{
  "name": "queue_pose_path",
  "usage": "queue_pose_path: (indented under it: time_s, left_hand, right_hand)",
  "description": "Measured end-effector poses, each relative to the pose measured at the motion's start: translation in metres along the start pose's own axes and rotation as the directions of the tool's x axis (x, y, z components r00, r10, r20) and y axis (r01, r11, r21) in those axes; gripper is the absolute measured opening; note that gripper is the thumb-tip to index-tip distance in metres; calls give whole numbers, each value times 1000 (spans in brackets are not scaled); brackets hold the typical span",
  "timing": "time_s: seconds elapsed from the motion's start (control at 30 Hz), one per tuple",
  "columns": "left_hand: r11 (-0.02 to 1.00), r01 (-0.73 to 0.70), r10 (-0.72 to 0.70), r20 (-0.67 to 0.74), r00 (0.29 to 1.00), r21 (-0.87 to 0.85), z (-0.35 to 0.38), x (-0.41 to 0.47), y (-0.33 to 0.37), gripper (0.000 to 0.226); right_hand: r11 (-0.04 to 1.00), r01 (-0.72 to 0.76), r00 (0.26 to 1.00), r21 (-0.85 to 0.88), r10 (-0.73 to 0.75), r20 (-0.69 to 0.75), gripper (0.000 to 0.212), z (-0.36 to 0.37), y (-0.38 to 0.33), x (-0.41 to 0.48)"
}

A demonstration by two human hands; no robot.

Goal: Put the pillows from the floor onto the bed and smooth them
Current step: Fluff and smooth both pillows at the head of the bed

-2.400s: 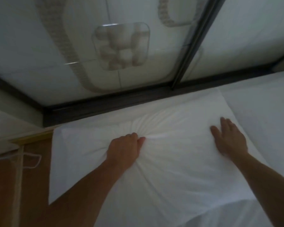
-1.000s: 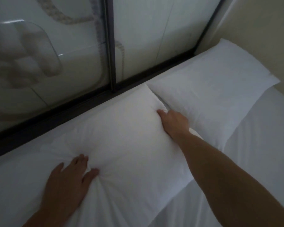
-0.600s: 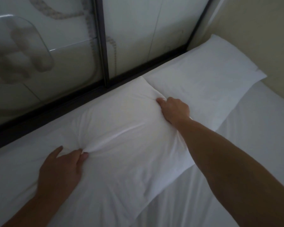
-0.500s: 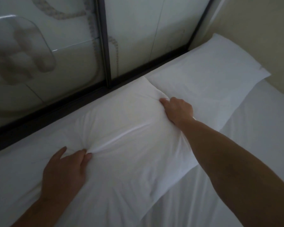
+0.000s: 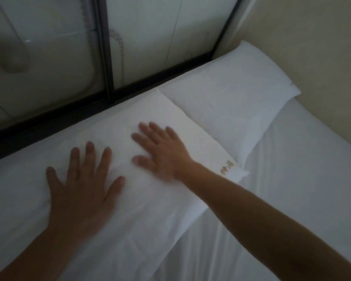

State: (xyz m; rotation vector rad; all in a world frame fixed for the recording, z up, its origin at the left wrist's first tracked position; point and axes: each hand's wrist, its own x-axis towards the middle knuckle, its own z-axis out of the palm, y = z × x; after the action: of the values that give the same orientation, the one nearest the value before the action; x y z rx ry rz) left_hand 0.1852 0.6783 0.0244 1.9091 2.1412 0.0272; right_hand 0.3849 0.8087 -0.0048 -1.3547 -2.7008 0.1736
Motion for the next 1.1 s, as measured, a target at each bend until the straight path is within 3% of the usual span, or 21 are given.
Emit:
queue_pose_path:
  time_s: [0.03, 0.1, 0.17, 0.2, 0.23, 0.3, 0.37, 0.4, 0.5, 0.53, 0.63, 0.7, 0.8, 0.9, 0.97, 1.03, 1.1]
  left_hand:
    - [1000, -13, 12, 43, 999, 23, 7, -1, 1, 69]
    - [999, 37, -39, 76, 996, 32, 20, -8, -13, 74]
    - [994, 104, -107, 95, 990, 30, 24, -21, -34, 77]
    - [991, 130, -131, 101, 986, 15, 23, -22, -40, 77]
    - [989, 149, -147, 104, 984, -8, 21, -23, -42, 76]
    - [988, 157, -156, 95, 983, -2, 20, -23, -41, 75]
    - [985, 170, -171, 91, 981, 26, 23, -28, -47, 75]
    - [982, 189, -191, 101, 976, 25, 24, -33, -55, 76]
    - [953, 298, -302, 102, 948, 56, 20, -44, -83, 82]
    - [944, 321, -327, 90, 941, 82, 14, -43, -85, 84]
    - [949, 297, -303, 48, 952, 109, 1, -33, -72, 79]
    - [961, 263, -269, 66, 961, 91, 8, -38, -66, 76]
    - [938, 344, -345, 32, 938, 41, 27, -58, -86, 82]
    - [902, 430, -429, -19, 903, 29, 34, -79, -103, 83]
    - [876, 482, -480, -87, 873, 1, 31, -82, -107, 81]
    - [844, 533, -534, -165, 829, -57, 28, -77, -109, 81]
    - [841, 535, -538, -204, 818, -77, 29, -72, -110, 81]
  right_hand:
    - [1000, -6, 998, 8, 5, 68, 65, 5, 2, -12]
    - [969, -247, 964, 5, 245, 106, 64, 4, 30, -30]
    - [831, -556, 822, 15, 547, 161, 64, -10, 61, -41]
    - [789, -614, 782, 11, 606, 144, 65, -16, 69, -45]
    - [808, -589, 806, 19, 586, 85, 66, -18, 68, -46]
    - [914, -401, 916, 64, 402, 5, 66, -16, 47, -47]
    - [952, -302, 952, 54, 297, 73, 64, -8, 31, -59]
    - [937, -348, 933, 32, 343, 113, 64, -5, 33, -68]
    - [778, -628, 769, -25, 625, 130, 64, -8, 49, -70]
    - [786, -617, 782, -27, 617, 84, 65, -13, 46, -61]
    - [920, -390, 921, 37, 391, -11, 68, -17, 9, -21]
    - [938, -344, 939, 38, 342, 47, 68, -9, -25, -9]
    - [951, -309, 949, -13, 310, 66, 68, 8, -71, -18]
    - [998, -60, 990, -30, 63, 122, 68, 11, -93, -29]
    - [995, 95, 992, -23, -93, 81, 66, 5, -97, -17]
    - [995, 97, 995, -30, -96, 24, 66, 4, -98, 4]
    - [998, 14, 998, -64, -11, 54, 69, 11, -106, 15]
